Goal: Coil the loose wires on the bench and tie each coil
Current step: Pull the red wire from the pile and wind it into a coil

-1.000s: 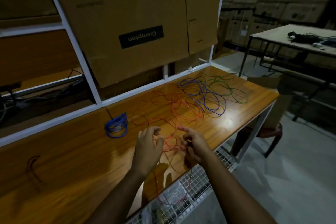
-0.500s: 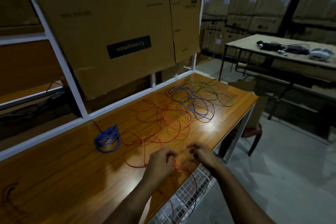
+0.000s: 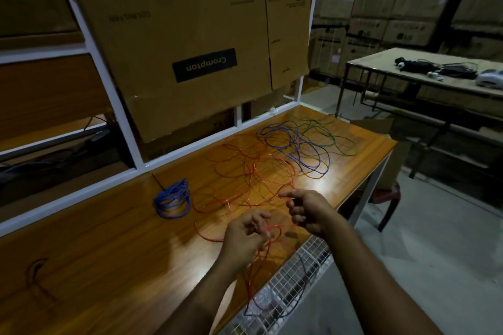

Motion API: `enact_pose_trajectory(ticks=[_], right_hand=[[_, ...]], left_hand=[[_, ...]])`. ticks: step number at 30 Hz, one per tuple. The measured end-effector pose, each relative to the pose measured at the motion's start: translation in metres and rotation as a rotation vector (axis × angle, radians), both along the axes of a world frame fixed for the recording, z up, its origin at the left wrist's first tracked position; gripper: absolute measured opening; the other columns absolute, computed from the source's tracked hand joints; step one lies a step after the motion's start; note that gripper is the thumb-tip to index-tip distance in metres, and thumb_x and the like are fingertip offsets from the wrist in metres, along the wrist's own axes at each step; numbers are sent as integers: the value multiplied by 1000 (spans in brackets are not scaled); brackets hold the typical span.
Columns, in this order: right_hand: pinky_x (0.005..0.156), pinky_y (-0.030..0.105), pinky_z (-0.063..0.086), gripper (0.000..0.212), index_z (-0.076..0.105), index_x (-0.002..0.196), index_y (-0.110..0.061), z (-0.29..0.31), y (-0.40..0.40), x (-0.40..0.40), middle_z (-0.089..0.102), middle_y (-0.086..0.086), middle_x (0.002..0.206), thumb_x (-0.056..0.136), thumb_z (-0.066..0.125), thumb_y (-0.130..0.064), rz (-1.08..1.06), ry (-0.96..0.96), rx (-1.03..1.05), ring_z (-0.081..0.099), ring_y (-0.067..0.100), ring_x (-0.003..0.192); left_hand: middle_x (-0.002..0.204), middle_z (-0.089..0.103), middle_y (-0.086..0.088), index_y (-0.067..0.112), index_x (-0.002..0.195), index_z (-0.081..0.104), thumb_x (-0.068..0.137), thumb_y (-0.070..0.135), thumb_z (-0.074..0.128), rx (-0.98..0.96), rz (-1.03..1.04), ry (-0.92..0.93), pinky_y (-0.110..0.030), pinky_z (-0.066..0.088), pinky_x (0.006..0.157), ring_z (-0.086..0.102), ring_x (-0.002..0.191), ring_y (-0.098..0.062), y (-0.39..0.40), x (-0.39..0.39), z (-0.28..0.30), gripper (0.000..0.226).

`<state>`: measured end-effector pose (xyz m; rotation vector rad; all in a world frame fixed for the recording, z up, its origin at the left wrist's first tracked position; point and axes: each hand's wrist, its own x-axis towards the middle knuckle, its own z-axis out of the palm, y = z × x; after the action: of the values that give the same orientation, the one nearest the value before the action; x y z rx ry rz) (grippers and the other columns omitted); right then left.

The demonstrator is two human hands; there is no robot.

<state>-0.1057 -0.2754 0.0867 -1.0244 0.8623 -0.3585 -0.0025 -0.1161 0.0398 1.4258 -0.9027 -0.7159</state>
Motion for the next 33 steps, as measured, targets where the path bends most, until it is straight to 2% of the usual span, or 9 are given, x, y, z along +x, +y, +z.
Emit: enact_pose_trajectory(ticks=[4,8,14,17,19,21,26,29,33], right_hand=[[38,20,21,29,62,115,3,4,-11,-11,43,5,63,103,42,-13,77,262,-174,27,10,45],[42,23,18,28,68,111,-3,5,-19,-18,52,9,74,102,47,-20,113,335,-363,25,11,45],[44,24,28,36,66,120,-5,-1,-20,-28,66,12,79,104,44,-29,225,505,-631,38,11,43],[82,34,52,58,41,146,-8,-6,-18,-32,69,18,115,99,54,-39,376,820,-1046,67,27,97],[94,40,51,100,6,158,-29,-9,-9,-31,64,17,125,86,75,-37,469,719,-1114,62,30,113],[95,43,51,116,1,154,-49,-13,6,-25,58,11,127,75,84,-32,633,622,-1205,58,26,115],[79,34,48,20,67,114,-30,-39,10,-22,70,1,102,95,62,-35,592,528,-1224,63,19,93],[79,36,47,15,65,86,-24,-49,-9,-44,67,2,90,96,55,-30,495,642,-1127,60,21,86],[66,33,38,35,55,60,-22,-60,-22,-69,62,4,70,94,51,-21,322,582,-979,54,20,69]], left_hand=[[108,64,-12,8,99,49,87,-19,53,-77,18,469,-38,53,62,62,88,-38,2,4,10,30],[101,70,-8,4,98,59,85,-19,57,9,81,311,-44,52,79,70,93,-31,-1,11,20,27],[122,58,-15,2,110,57,90,-19,47,-33,88,423,-40,52,91,69,98,-26,-4,34,38,31],[125,55,-14,3,119,55,88,-22,46,-3,57,367,-38,51,89,68,95,-22,-5,32,47,41],[127,52,-14,6,126,51,86,-23,47,67,-9,320,-39,51,88,66,99,-26,-7,24,45,49],[127,51,-15,6,127,47,85,-24,46,123,-70,341,-38,53,82,65,96,-30,-7,12,35,52],[90,62,-21,5,96,55,89,-12,47,203,114,289,-29,48,58,64,66,-23,-2,10,6,20],[92,67,-18,7,88,61,93,-5,49,211,306,151,-26,51,54,67,71,-21,8,29,-14,17],[101,62,3,22,100,61,90,9,58,362,479,-519,-32,53,72,59,92,-15,22,59,-32,17]])
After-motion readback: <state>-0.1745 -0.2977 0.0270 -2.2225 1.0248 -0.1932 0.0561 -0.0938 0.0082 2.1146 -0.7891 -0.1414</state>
